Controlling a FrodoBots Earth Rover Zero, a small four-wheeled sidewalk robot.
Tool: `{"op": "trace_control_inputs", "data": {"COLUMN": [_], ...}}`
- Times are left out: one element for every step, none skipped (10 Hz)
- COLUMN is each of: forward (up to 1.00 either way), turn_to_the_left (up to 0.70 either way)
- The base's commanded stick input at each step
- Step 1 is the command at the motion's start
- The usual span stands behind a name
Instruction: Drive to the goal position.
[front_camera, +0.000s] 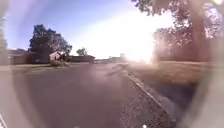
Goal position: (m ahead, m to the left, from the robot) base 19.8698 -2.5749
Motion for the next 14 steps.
{"op": "trace_control_inputs", "data": {"forward": [1.0, 1.0, 1.0, 1.0, 1.0, 1.0, 1.0, 1.0, 1.0, 1.0, 1.0, 1.0, 1.0, 1.0], "turn_to_the_left": [0.0, 0.0, 0.0, 0.0, 0.0, 0.0, 0.0, 0.0, 0.0, 0.0, 0.0, 0.0, 0.0, 0.0]}}
